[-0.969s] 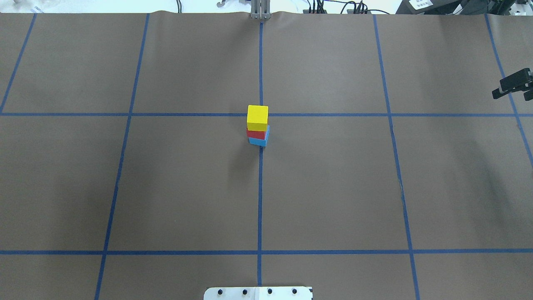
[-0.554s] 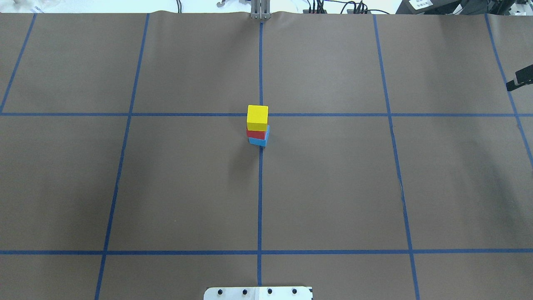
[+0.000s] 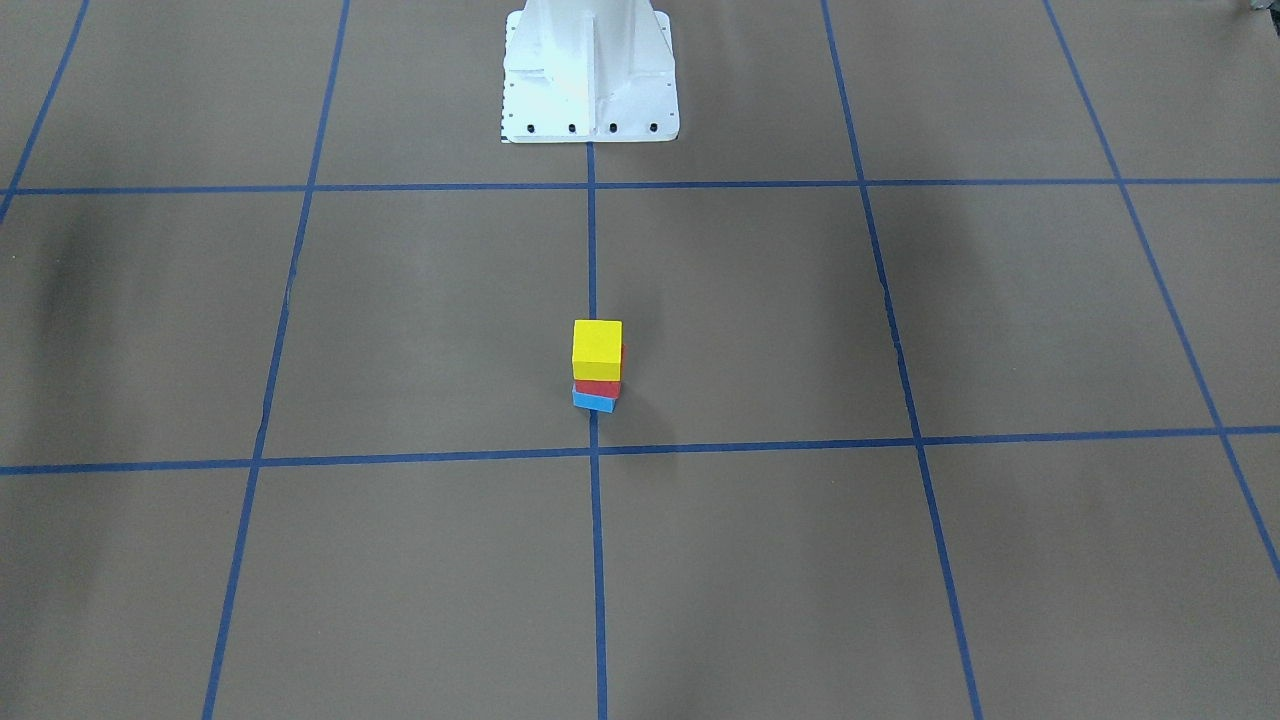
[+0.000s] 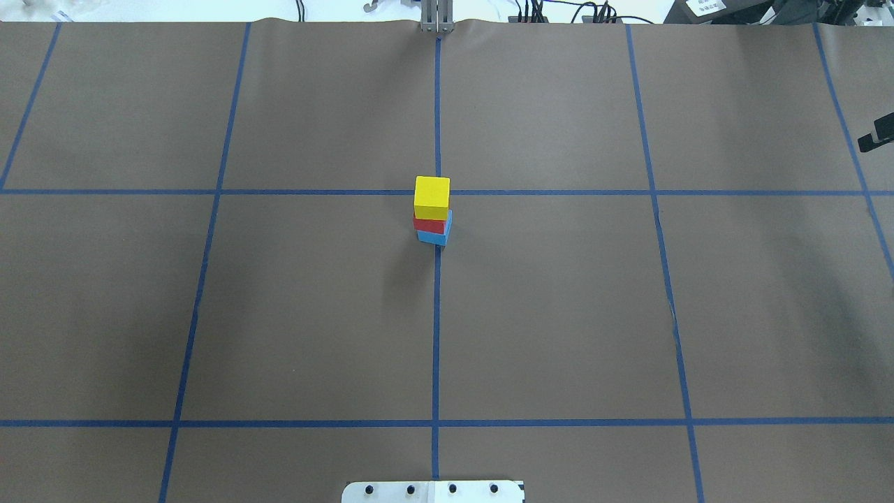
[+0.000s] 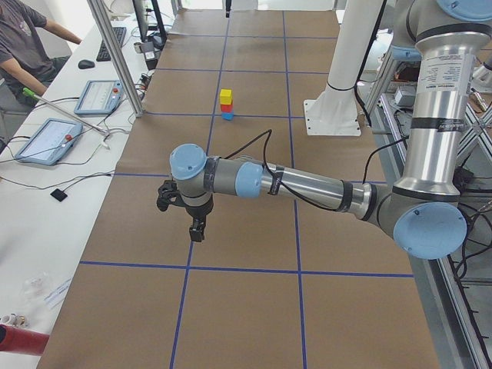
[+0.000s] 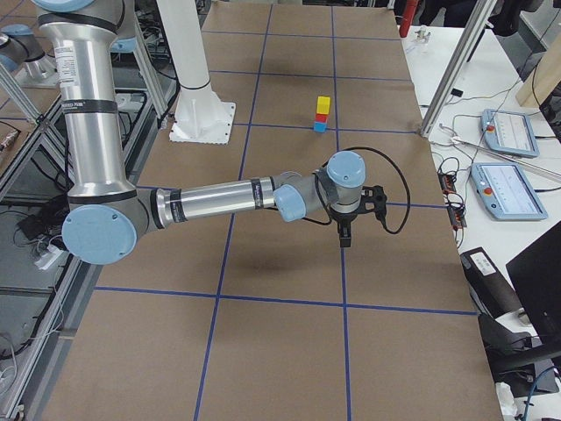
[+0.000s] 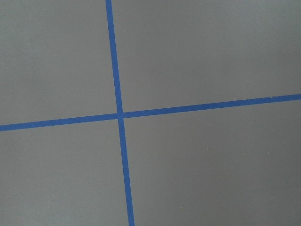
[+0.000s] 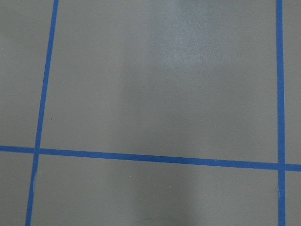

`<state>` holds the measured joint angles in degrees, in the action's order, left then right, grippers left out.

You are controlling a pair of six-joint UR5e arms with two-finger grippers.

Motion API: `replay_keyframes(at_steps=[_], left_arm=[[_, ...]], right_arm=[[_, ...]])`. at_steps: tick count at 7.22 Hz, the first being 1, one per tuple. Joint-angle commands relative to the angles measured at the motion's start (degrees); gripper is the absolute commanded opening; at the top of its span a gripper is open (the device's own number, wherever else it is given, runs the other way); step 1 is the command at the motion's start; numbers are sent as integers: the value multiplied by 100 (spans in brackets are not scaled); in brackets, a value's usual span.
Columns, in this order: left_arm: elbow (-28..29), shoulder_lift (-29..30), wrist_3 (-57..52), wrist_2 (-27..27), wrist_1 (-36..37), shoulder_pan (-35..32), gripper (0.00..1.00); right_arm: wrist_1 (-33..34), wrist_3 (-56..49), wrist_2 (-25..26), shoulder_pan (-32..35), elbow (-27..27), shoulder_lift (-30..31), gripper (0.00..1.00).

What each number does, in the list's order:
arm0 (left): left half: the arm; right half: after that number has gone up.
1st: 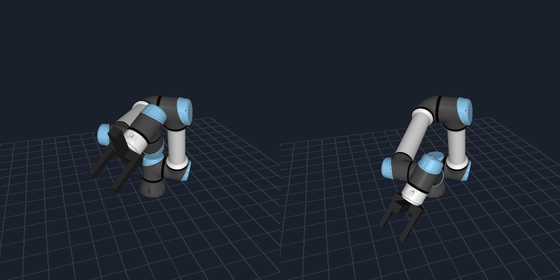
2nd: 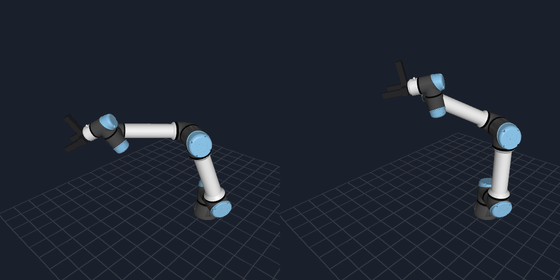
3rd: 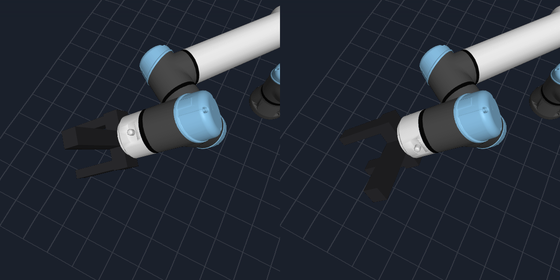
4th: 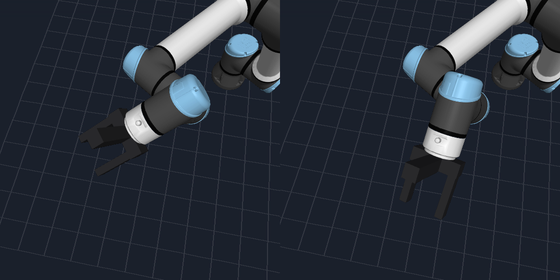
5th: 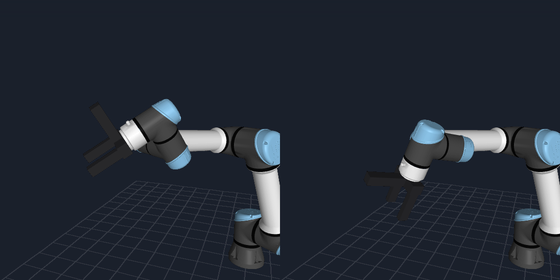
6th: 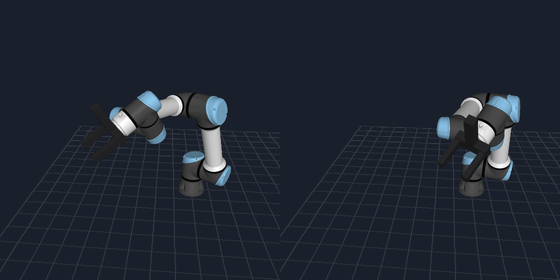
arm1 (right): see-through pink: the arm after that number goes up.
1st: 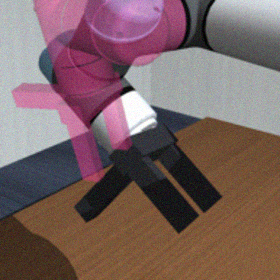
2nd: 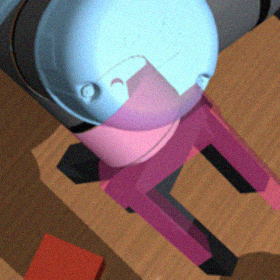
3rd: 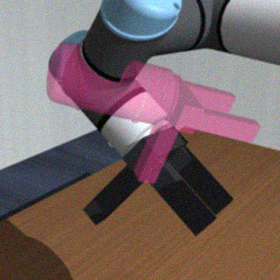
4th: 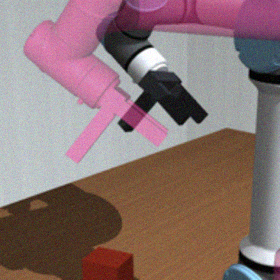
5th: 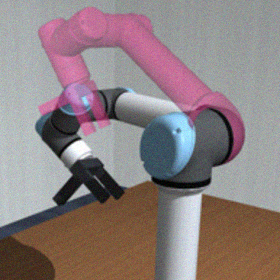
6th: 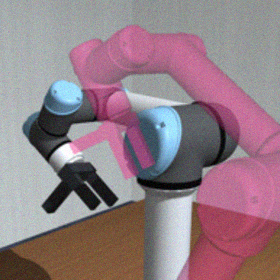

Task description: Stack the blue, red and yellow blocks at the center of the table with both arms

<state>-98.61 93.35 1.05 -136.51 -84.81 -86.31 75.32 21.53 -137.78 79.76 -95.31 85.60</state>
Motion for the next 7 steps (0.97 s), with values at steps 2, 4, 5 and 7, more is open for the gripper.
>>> replay_keyframes(at_steps=[2, 4, 5, 7], left_arm=[[-27, 16, -8, -7, 8, 8, 99], [-167, -10, -8, 2, 8, 0, 99], [-263, -114, -8, -7, 8, 0, 99], [-580, -378, -8, -7, 8, 0, 99]], right_arm=[[0, -52, -74, 5, 74, 71, 100], [-70, -26, -13, 101, 13, 228, 100], [-44, 9, 5, 93, 22, 220, 100], [-70, 1, -65, 101, 101, 255, 100]])
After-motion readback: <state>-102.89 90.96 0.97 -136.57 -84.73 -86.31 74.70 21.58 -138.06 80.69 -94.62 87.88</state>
